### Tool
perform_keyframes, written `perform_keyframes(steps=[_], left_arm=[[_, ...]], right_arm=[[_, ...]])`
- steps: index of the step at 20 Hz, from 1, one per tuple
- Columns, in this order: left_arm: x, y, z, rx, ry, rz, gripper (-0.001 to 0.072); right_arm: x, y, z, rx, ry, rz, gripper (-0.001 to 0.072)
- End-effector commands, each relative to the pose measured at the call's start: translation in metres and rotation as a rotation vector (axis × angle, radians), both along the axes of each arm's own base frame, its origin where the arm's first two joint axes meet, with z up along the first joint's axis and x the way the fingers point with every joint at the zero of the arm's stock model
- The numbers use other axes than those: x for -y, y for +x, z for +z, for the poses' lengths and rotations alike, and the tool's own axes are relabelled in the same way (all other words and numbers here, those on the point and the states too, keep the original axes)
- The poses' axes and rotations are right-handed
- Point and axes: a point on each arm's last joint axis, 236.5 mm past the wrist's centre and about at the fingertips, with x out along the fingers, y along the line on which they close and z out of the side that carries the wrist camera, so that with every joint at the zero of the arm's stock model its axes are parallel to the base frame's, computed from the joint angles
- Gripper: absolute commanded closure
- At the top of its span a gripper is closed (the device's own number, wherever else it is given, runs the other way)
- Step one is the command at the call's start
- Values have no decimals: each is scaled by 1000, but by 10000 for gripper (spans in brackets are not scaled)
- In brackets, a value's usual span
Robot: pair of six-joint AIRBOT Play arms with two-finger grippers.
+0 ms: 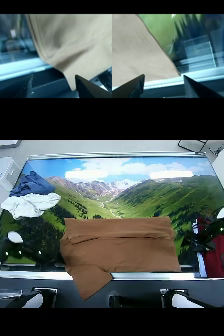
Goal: Fold the clothes and pants, and hang the long-sleeved shirts on hangers.
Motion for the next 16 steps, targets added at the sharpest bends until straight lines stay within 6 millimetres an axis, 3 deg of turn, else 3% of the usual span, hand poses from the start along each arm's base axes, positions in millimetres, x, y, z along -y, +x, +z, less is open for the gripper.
perform_keyframes(steps=[1,6,9,10,11,16], left_arm=[[22,-34,-16,-20,-62,38,129],[45,-27,-26,3,-67,54,131],[57,-34,-30,-35,-68,19,131],[59,-36,-31,-40,-66,10,165],[59,-35,-33,-42,-58,18,261],[67,-29,-32,-52,-57,72,264]], right_arm=[[-3,-15,-6,-8,8,-9,141],[-6,-12,-7,5,22,-9,149],[-6,-12,-7,8,22,-3,151],[-6,-12,-7,8,22,-3,154],[-6,-12,-7,7,23,-3,154],[-8,-17,-11,-10,26,-3,150]])
